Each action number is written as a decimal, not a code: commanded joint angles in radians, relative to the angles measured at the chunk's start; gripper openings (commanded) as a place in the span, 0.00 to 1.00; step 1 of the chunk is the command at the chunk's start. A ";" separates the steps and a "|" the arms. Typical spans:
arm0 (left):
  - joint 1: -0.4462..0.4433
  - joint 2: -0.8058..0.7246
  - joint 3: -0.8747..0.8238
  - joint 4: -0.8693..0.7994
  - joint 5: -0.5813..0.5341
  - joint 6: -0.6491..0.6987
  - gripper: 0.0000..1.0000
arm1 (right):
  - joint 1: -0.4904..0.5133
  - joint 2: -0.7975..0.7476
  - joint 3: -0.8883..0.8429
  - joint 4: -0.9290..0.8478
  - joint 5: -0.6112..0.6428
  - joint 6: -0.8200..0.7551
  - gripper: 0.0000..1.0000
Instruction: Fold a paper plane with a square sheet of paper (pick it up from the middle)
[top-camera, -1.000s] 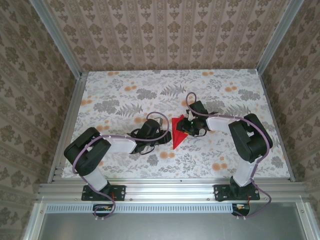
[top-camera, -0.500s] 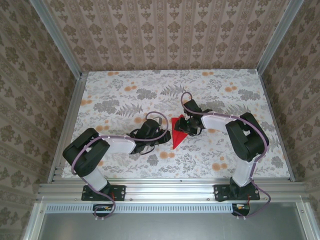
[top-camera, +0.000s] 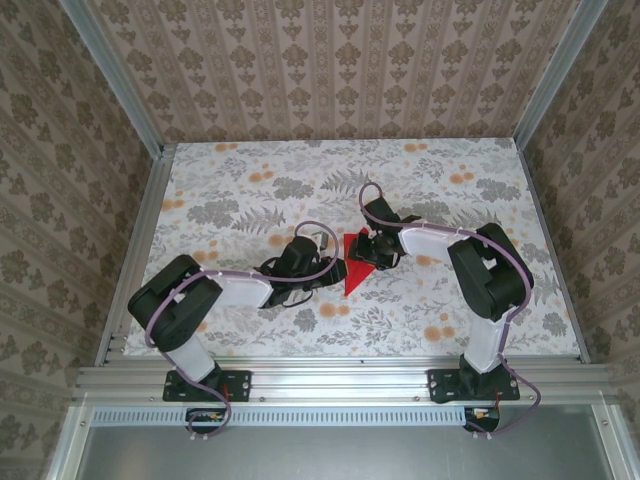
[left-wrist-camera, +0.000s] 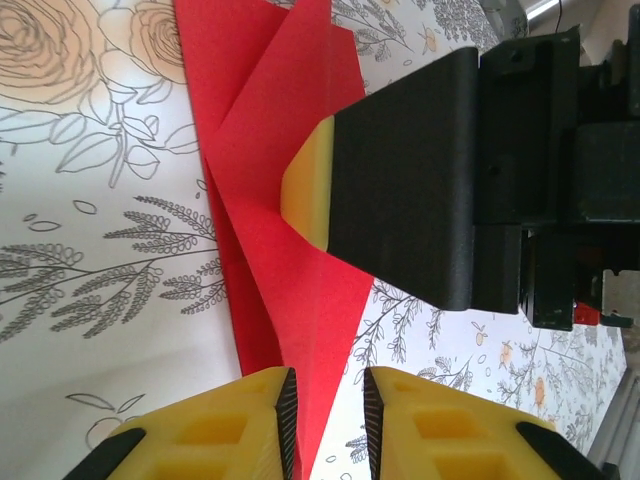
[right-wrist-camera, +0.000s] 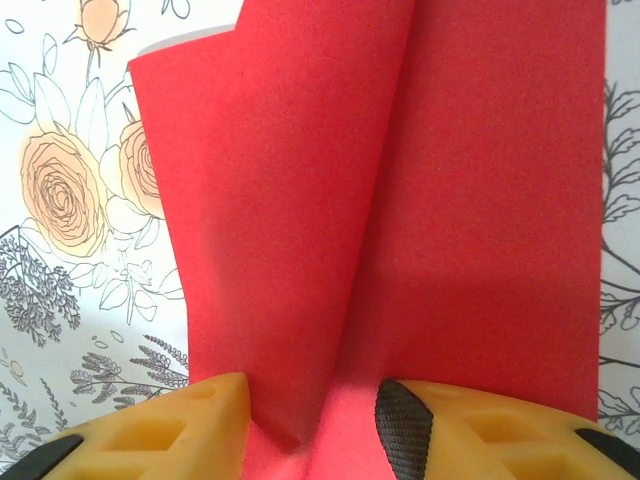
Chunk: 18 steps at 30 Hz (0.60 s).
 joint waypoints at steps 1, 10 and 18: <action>-0.006 0.039 0.005 0.072 0.046 -0.028 0.26 | -0.005 0.169 -0.083 -0.169 0.171 -0.001 0.47; -0.008 0.082 0.015 0.123 0.082 -0.034 0.20 | -0.004 0.186 -0.081 -0.180 0.182 0.045 0.45; -0.018 0.108 0.033 0.123 0.104 -0.027 0.20 | -0.005 0.213 -0.074 -0.183 0.176 0.060 0.45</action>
